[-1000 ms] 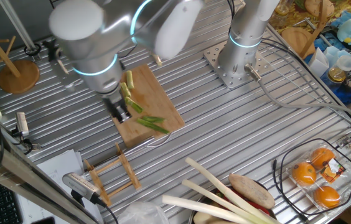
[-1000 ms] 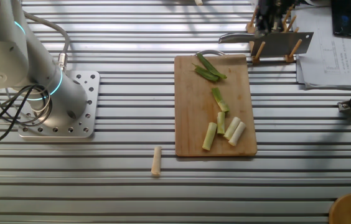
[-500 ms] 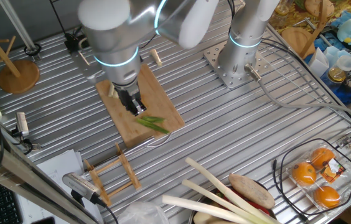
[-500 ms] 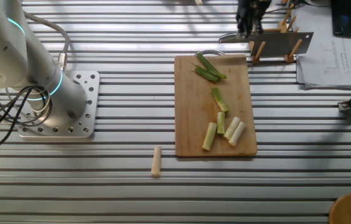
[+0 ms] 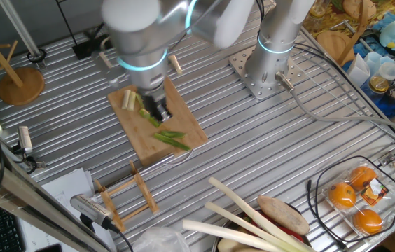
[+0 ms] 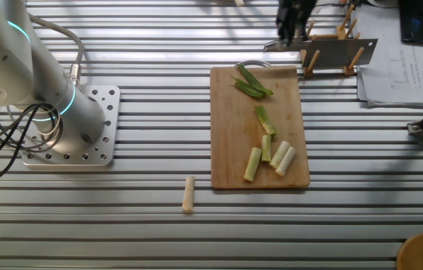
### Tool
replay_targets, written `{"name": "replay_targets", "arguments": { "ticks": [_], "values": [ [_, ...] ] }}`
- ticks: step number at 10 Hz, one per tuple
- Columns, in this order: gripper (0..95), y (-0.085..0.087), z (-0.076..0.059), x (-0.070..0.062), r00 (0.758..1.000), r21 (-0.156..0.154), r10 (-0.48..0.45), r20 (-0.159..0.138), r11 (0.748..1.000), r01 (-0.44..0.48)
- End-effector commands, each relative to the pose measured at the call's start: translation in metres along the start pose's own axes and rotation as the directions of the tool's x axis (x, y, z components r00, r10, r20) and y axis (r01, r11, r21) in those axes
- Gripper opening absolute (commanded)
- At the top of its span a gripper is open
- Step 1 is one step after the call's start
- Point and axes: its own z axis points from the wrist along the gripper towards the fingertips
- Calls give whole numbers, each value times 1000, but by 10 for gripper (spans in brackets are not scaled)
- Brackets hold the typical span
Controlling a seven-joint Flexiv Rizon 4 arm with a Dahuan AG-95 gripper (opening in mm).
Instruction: Chop the scallions
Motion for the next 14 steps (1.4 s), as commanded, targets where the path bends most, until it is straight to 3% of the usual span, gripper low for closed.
{"name": "replay_targets", "arguments": {
  "ticks": [1, 5, 6, 9, 11, 14],
  "values": [
    [0, -3, 1, 4, 1000, -3, -18, -4, 1000, 18],
    [0, -10, 10, -2, 1000, -43, -6, -12, 999, 6],
    [0, -10, 10, -2, 1000, -44, -5, -18, 999, 4],
    [0, -10, 11, -1, 996, -90, 70, -50, 993, -74],
    [0, -9, 15, 6, 995, -88, 82, -50, 992, -86],
    [0, -13, 22, 4, 997, -89, 64, -48, 994, -68]
  ]
}}
